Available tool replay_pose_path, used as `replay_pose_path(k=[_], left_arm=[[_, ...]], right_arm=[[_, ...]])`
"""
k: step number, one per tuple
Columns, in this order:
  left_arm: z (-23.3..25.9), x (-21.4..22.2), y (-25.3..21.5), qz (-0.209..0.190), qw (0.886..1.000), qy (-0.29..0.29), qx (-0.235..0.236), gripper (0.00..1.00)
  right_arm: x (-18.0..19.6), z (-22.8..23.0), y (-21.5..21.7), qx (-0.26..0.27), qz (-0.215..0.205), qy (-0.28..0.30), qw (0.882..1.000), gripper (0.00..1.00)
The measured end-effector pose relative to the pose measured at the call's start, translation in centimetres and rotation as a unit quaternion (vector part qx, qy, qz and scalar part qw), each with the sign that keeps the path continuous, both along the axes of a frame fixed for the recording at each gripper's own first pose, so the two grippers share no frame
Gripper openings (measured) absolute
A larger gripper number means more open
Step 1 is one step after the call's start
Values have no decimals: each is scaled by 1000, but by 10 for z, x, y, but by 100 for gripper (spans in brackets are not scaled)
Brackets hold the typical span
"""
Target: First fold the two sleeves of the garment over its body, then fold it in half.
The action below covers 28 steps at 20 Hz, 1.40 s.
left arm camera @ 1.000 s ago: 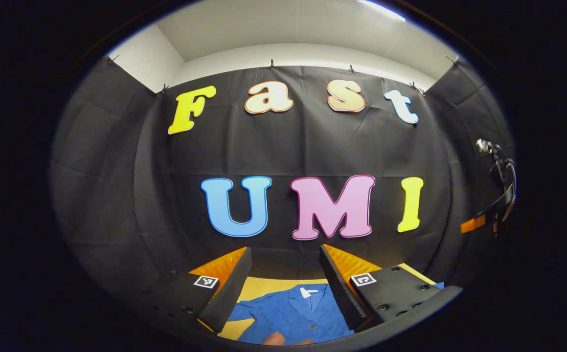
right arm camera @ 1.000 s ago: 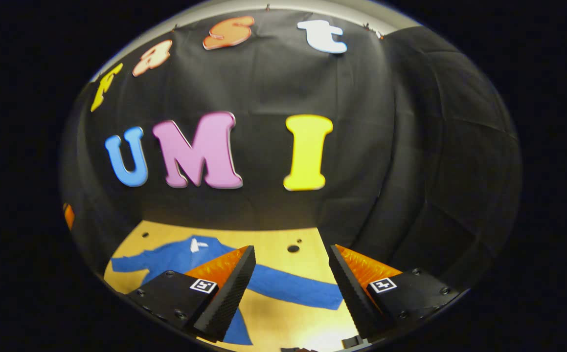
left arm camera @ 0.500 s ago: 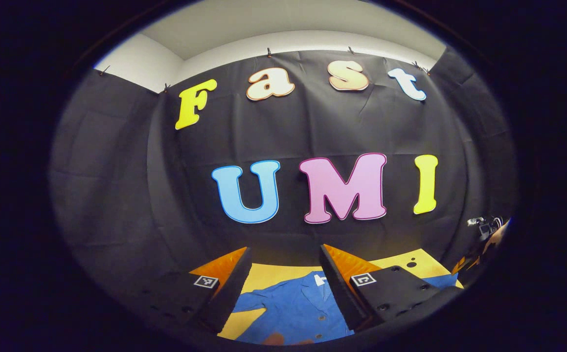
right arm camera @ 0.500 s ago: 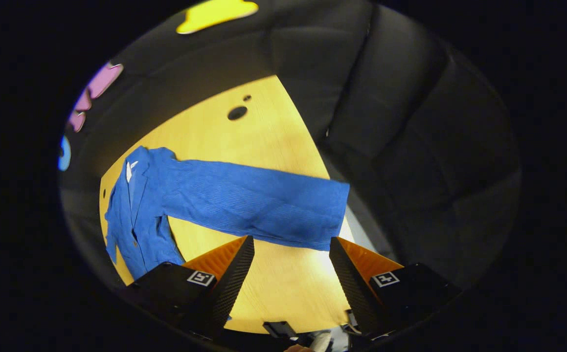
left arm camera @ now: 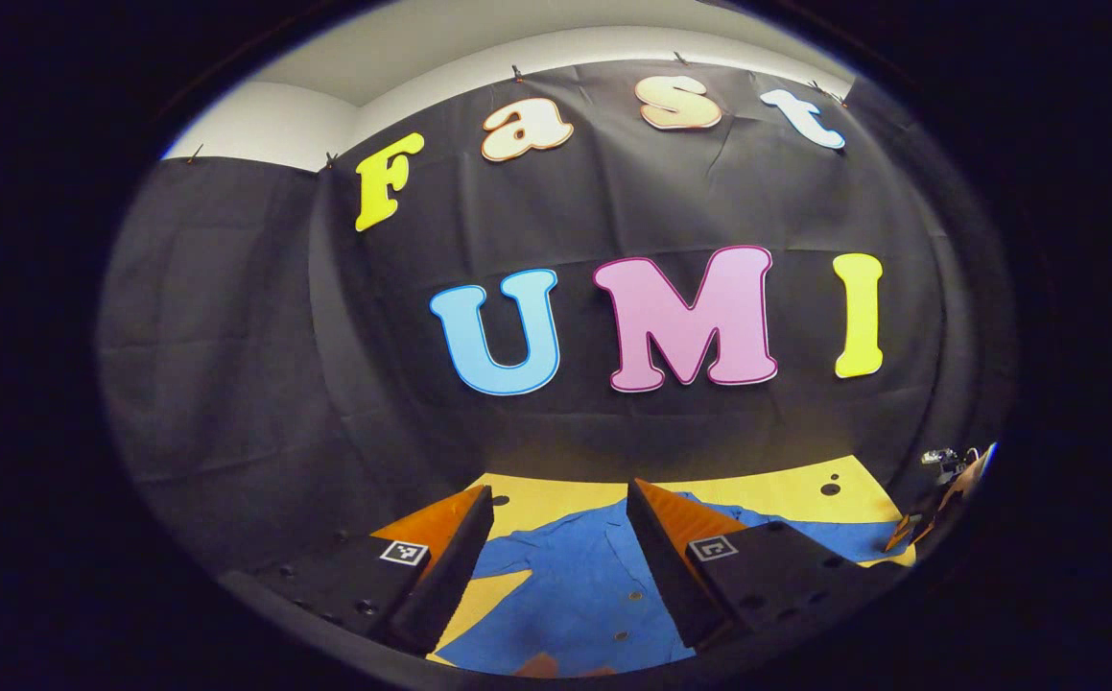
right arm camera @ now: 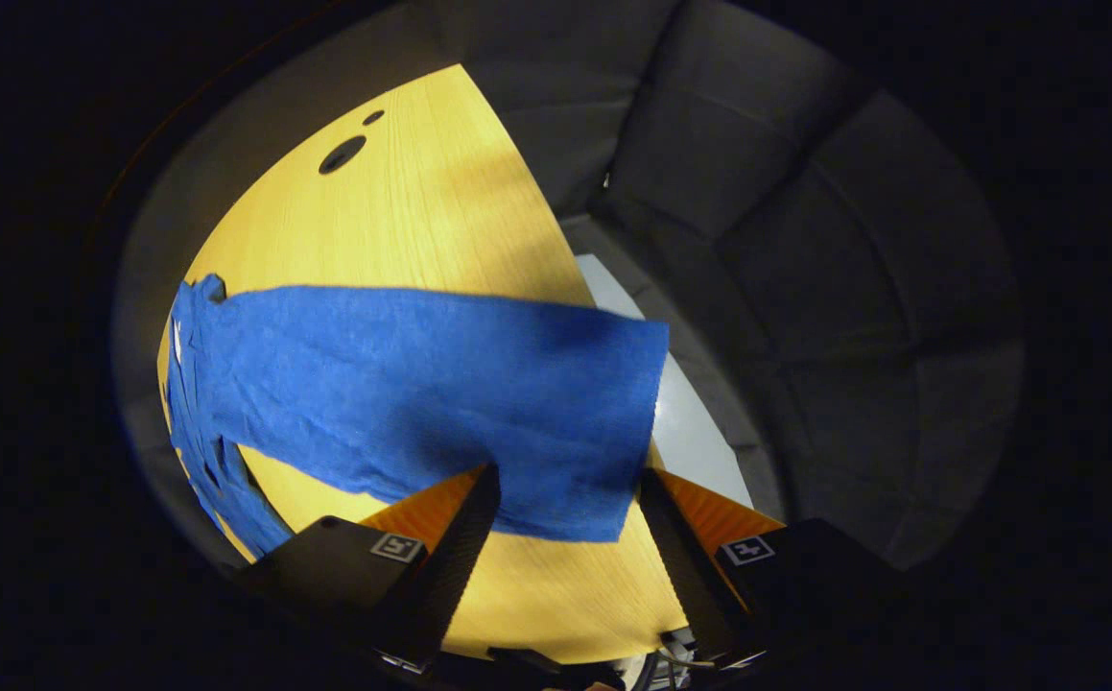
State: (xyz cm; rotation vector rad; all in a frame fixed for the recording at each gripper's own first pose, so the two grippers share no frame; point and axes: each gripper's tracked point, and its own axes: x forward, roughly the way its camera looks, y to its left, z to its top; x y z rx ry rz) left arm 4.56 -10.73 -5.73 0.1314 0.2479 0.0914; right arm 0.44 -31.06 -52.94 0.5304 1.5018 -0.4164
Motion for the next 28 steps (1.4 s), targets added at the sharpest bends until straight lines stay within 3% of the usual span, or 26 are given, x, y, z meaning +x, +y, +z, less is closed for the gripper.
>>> replay_pose_path(k=[1, 2, 6, 10, 13, 19, 21, 24, 28], left_arm=[[2, 1, -5, -2, 1000, -4, 0, 81], [5, 1, -10, 0, 1000, -12, -1, 81], [8, -8, -18, -6, 999, -33, -10, 81], [-5, -5, -15, -44, 998, -32, -40, 81], [-3, 12, 2, -83, 995, -35, -36, 81], [3, 37, 62, -133, 988, -48, -56, 81], [-1, 41, 94, -135, 988, -52, -61, 81], [-22, 54, 150, -119, 990, -42, -55, 81], [-51, 63, 234, -60, 996, -20, -61, 81]], right_arm=[[0, 1, 3, 2, 22, -2, 1000, 100], [-1, 4, 6, 6, 41, -5, 999, 82], [3, 3, 14, 20, 42, -14, 999, 7], [3, 9, 19, 4, 13, -21, 1000, 6], [15, 34, 20, -55, 38, -55, 996, 5], [59, 145, 54, -125, 61, -126, 982, 5], [86, 202, 76, -144, 78, -161, 973, 5], [141, 291, 111, -183, 103, -229, 951, 5], [211, 344, 191, -153, 100, -298, 937, 5]])
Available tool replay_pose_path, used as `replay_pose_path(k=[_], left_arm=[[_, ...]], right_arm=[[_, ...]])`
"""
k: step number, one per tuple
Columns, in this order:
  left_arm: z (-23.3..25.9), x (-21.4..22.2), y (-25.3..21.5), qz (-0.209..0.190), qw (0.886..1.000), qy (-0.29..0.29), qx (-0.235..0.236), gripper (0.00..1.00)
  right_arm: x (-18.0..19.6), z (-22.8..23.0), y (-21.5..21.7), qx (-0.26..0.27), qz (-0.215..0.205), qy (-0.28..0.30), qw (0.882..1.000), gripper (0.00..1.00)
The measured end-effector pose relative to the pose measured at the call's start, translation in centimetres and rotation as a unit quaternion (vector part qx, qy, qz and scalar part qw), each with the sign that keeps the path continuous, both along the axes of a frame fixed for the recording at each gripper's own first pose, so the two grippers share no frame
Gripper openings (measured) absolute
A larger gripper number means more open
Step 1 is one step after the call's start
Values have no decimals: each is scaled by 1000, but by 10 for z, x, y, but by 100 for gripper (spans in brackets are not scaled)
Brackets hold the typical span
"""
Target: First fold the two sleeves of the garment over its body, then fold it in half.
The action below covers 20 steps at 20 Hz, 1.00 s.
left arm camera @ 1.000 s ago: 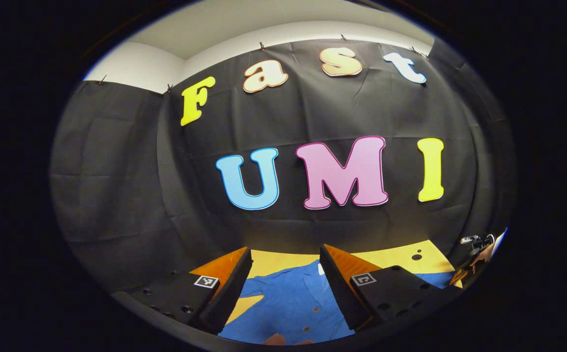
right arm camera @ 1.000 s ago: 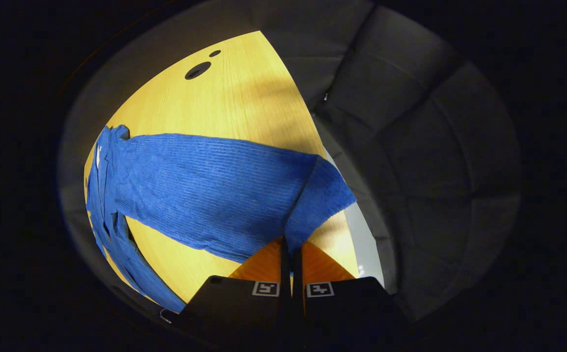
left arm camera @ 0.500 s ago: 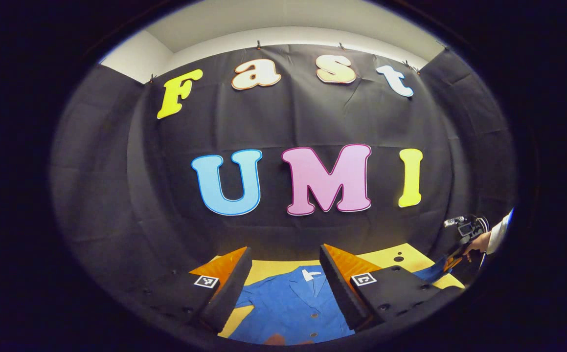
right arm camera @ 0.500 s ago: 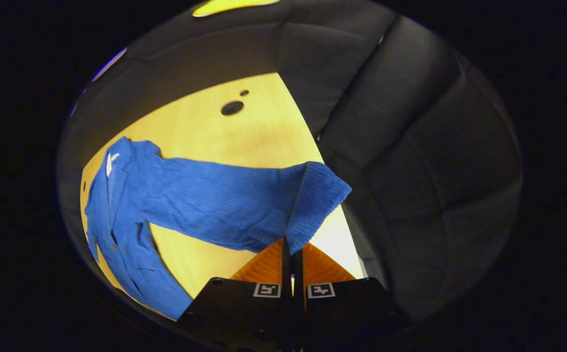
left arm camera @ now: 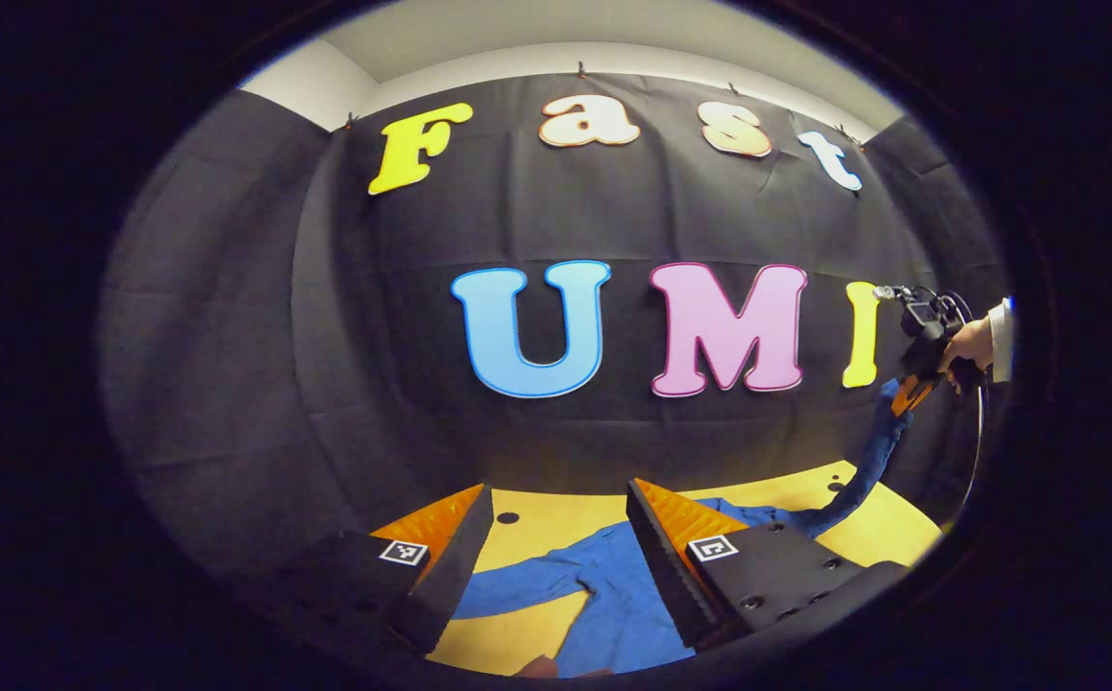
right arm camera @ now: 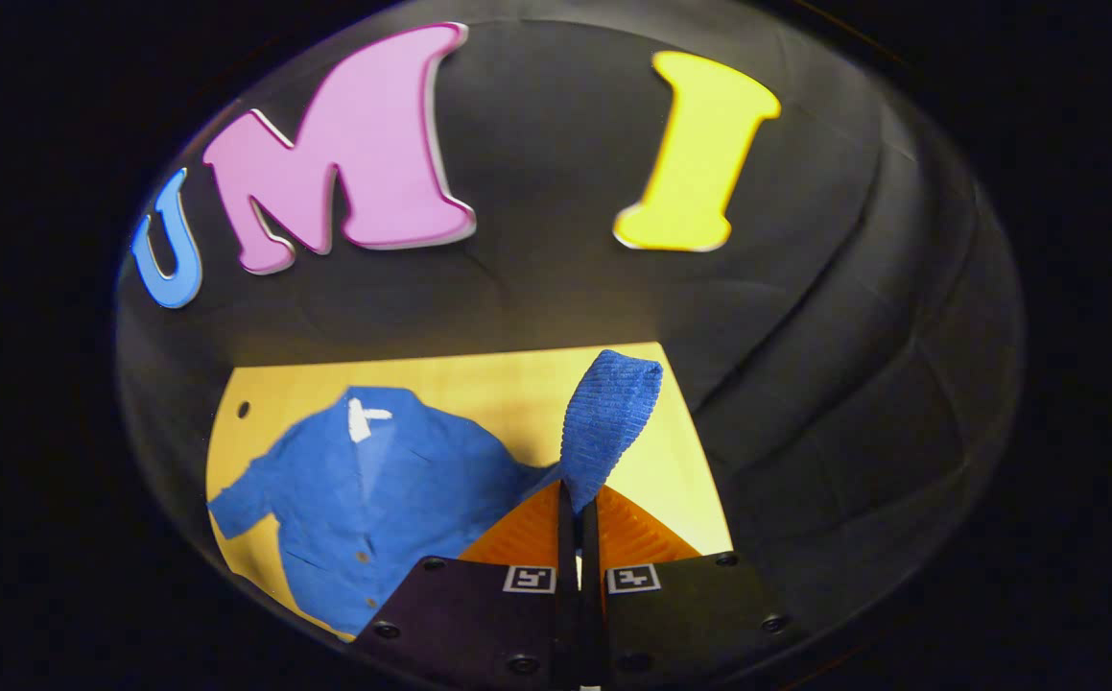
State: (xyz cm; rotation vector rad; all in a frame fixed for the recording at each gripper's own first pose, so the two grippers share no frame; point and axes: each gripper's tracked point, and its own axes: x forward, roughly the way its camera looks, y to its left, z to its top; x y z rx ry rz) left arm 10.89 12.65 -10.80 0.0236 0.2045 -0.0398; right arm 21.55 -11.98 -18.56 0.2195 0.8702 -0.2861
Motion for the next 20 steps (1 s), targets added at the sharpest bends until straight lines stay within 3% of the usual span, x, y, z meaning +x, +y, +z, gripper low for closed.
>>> replay_pose_path(k=[2, 4, 7, 10, 15, 17, 19, 20], left_arm=[[-16, 0, 38, 35, 999, 14, 2, 81], [-33, -8, 70, 66, 997, 31, 9, 81], [-49, -21, 107, 99, 993, 54, 20, 81], [-74, -26, 128, 109, 992, 65, 8, 81], [-118, -45, 175, 155, 978, 138, 6, 82], [-124, -55, 187, 169, 974, 150, 8, 83], [-134, -60, 197, 176, 972, 158, 9, 81], [-139, -60, 200, 177, 971, 162, 6, 81]], right_arm=[[22, -4, 65, 44, 19, -6, 999, 0], [41, -8, 137, 63, 70, -25, 995, 5], [65, -35, 264, 152, 136, -42, 978, 5], [80, -87, 353, 204, 159, -27, 966, 4], [72, -181, 415, 228, 170, 45, 958, 5], [76, -196, 435, 258, 146, 55, 953, 5], [84, -195, 455, 305, 119, 58, 943, 13], [86, -191, 462, 329, 112, 57, 936, 2]])
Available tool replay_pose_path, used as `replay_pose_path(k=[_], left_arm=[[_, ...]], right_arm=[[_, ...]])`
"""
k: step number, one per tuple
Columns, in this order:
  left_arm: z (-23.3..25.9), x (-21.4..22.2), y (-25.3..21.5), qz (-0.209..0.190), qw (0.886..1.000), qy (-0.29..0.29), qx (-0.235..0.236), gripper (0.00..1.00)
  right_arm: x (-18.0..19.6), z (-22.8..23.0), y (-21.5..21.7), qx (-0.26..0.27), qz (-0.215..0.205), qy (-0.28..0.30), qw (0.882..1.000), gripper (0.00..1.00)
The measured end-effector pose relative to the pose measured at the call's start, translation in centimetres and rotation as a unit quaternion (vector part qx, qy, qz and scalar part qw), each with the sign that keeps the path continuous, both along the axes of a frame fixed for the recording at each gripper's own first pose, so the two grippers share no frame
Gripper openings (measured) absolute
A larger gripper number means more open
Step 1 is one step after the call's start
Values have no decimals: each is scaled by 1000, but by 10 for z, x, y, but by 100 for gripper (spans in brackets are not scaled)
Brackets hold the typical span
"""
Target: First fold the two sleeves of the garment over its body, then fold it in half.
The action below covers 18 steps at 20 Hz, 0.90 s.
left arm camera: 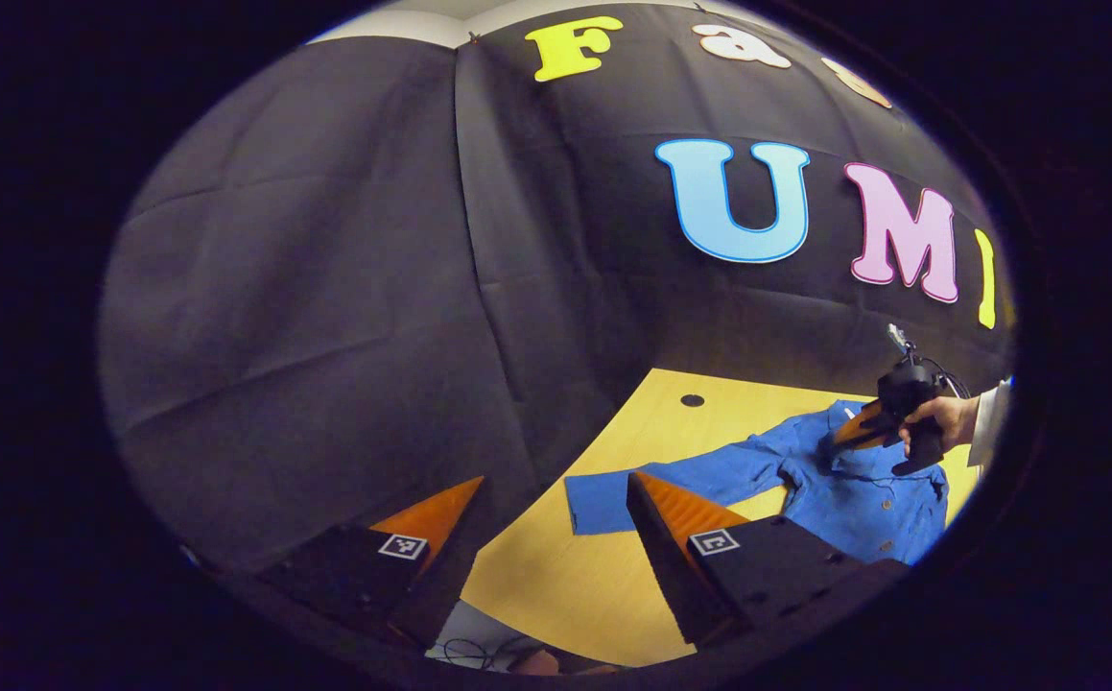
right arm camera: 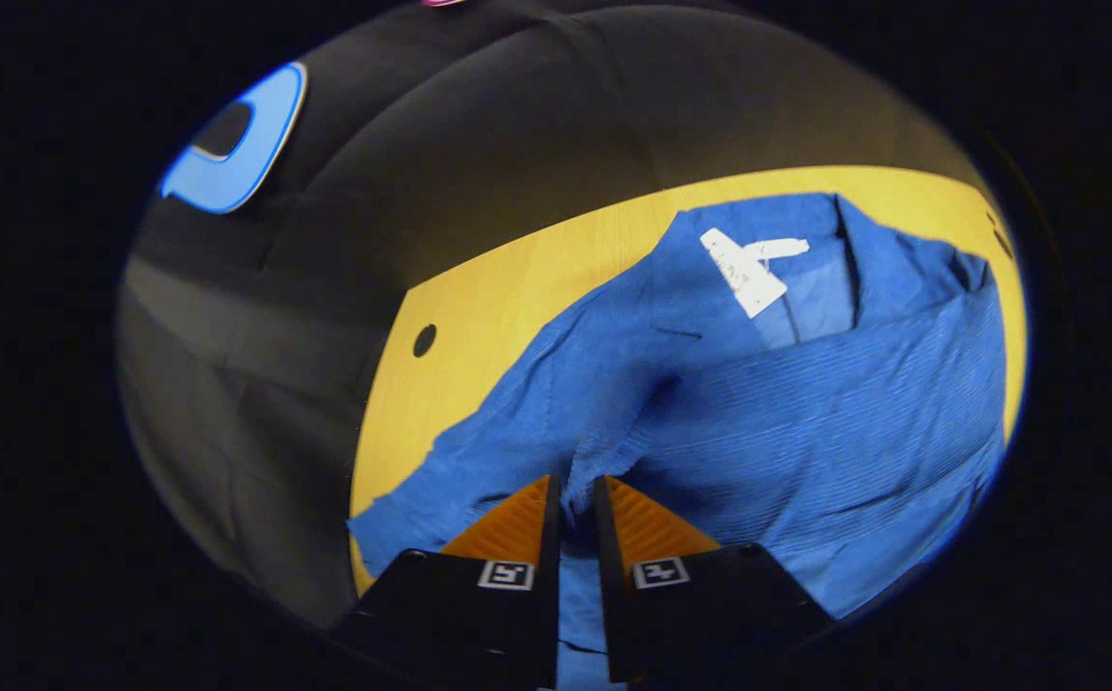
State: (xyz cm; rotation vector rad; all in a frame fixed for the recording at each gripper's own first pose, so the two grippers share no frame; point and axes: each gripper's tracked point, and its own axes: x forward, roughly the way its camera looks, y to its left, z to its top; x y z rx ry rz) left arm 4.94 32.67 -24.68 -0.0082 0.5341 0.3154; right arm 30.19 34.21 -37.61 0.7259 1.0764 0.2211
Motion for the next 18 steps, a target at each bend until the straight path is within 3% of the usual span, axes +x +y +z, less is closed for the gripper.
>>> replay_pose_path(k=[4, 5, 11, 18], left_arm=[[-31, 6, -2, 2, 998, 37, -46, 82], [-39, 7, -5, 1, 997, 56, -57, 82], [-73, 53, -2, -26, 992, 101, -75, 85], [-131, 109, -10, -45, 974, 182, -129, 83]], right_arm=[[-1, 24, 14, 43, 8, -23, 999, 70], [-5, 33, 9, 40, 15, -32, 999, 96], [-50, 115, -40, 25, 61, -109, 992, 96], [-131, 206, -125, 24, 37, -175, 984, 96]])
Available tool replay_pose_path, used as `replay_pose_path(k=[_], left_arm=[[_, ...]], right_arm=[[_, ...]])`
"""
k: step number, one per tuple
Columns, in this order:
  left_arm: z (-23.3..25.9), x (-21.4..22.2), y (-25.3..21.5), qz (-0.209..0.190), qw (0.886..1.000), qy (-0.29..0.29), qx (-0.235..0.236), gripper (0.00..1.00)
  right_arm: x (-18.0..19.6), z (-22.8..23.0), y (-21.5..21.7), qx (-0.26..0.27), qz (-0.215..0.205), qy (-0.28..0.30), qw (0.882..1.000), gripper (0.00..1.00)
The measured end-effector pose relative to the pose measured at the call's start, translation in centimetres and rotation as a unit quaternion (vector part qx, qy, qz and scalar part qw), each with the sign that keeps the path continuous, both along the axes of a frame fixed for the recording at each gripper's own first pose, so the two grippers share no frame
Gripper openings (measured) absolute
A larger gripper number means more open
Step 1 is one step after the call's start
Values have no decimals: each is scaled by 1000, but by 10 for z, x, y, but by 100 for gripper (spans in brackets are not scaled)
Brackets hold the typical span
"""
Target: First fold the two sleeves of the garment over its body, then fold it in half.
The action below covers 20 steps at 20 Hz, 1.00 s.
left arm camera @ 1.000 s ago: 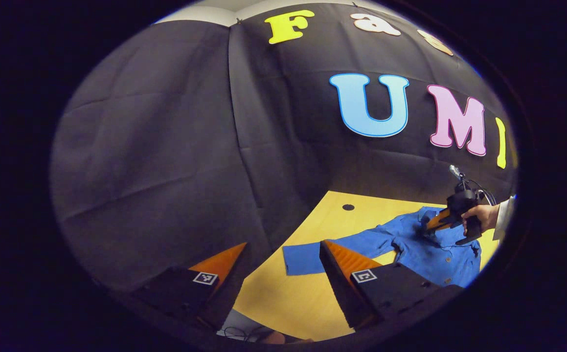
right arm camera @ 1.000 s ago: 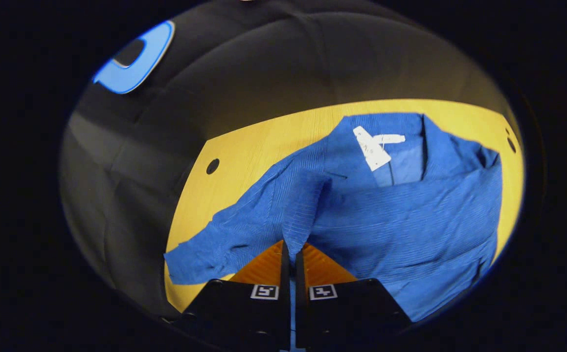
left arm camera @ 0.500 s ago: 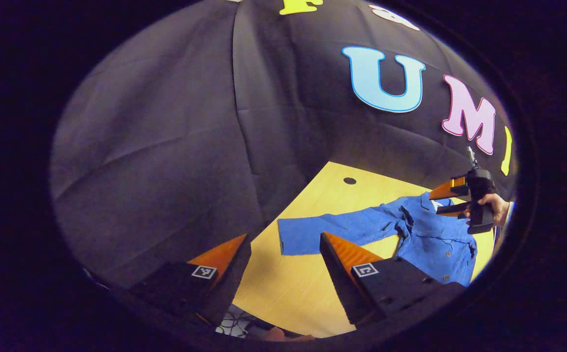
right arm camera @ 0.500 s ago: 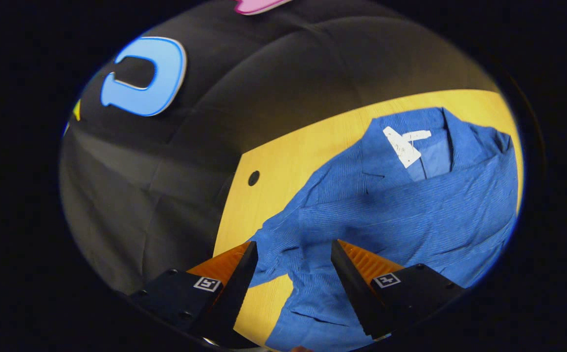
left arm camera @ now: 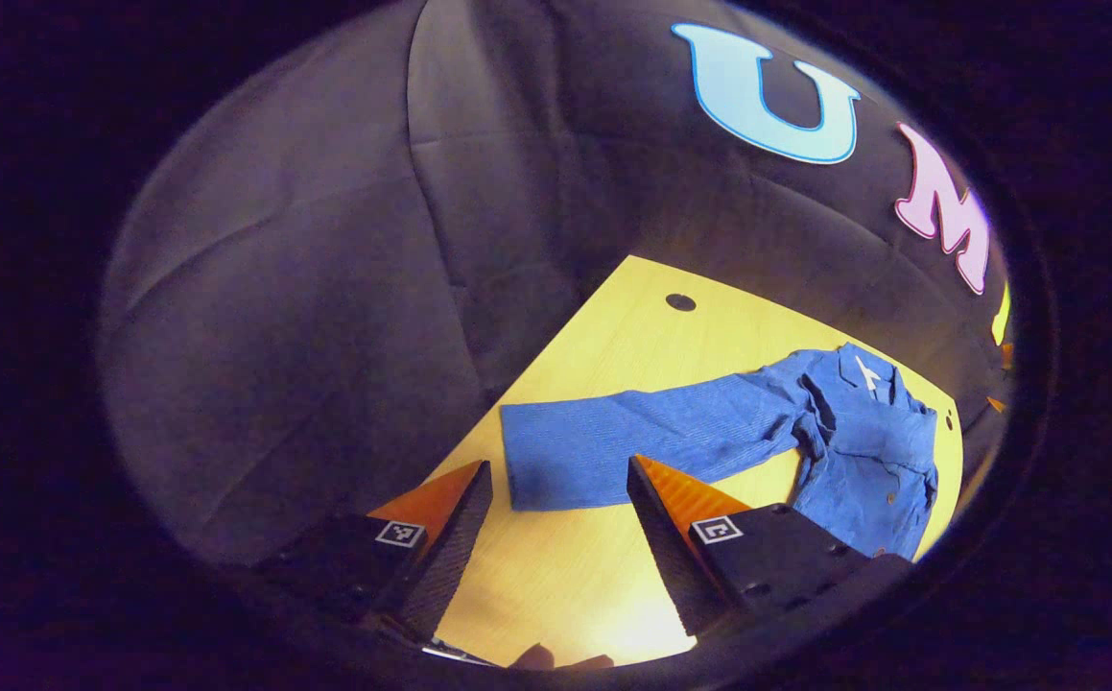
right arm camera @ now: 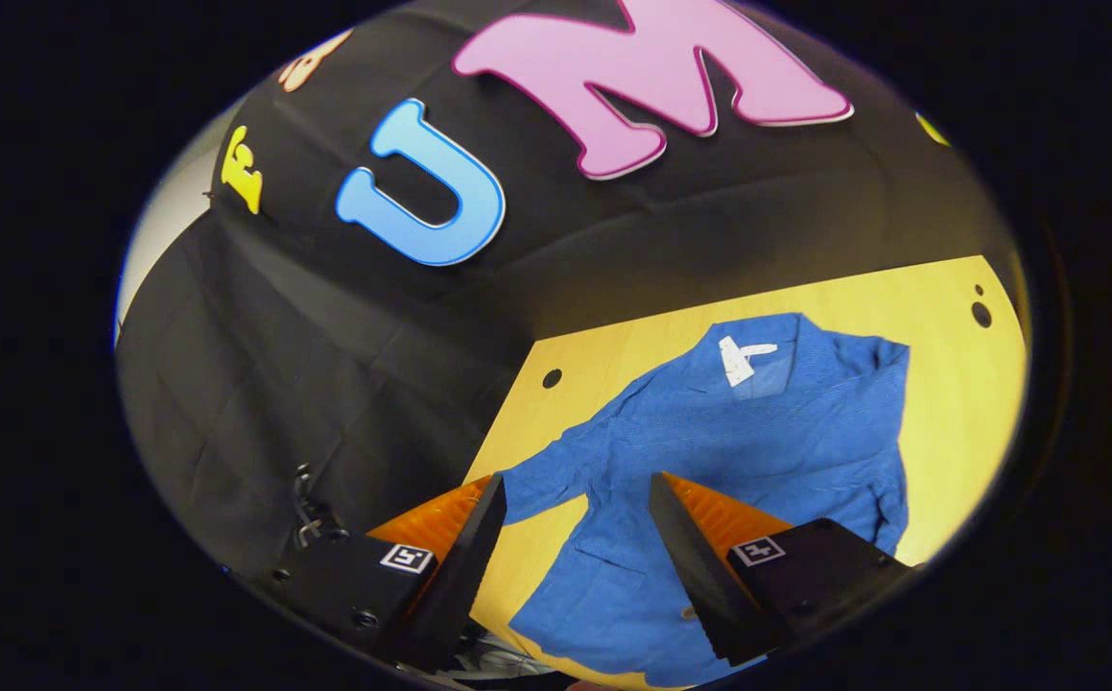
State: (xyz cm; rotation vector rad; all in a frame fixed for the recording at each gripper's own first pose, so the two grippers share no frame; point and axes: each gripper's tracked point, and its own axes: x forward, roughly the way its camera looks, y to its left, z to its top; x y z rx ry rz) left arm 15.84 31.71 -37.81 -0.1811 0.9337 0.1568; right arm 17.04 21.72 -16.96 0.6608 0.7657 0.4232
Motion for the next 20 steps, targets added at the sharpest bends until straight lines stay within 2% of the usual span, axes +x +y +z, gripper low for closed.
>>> replay_pose_path(k=[3, 5, 8, 11, 12, 13, 14, 15, 20], left_arm=[[-35, 10, 3, -6, 997, 71, -9, 84], [-55, 11, 6, 10, 993, 117, -23, 84], [-76, 12, 4, 37, 987, 147, -52, 85], [-92, 7, 10, 42, 983, 173, -40, 84], [-91, 3, 8, 54, 979, 190, -39, 84], [-92, 9, 12, 48, 982, 180, -27, 86], [-96, 4, 9, 46, 979, 199, -27, 85], [-93, 8, 9, 38, 980, 193, -22, 84], [-96, 11, 7, 33, 977, 209, -29, 81]], right_arm=[[-28, 16, -36, -1, -32, -2, 999, 96], [-40, 19, -62, -5, -58, -3, 998, 96], [-57, 16, -91, -6, -94, 3, 996, 96], [-68, 11, -104, 3, -118, 17, 993, 96], [-71, 7, -105, 5, -122, 22, 992, 96], [-72, 5, -105, 6, -124, 25, 992, 96], [-76, 5, -104, 7, -123, 27, 992, 96], [-77, 4, -101, 8, -120, 30, 992, 96], [-88, 11, -92, 19, -112, 27, 993, 96]])
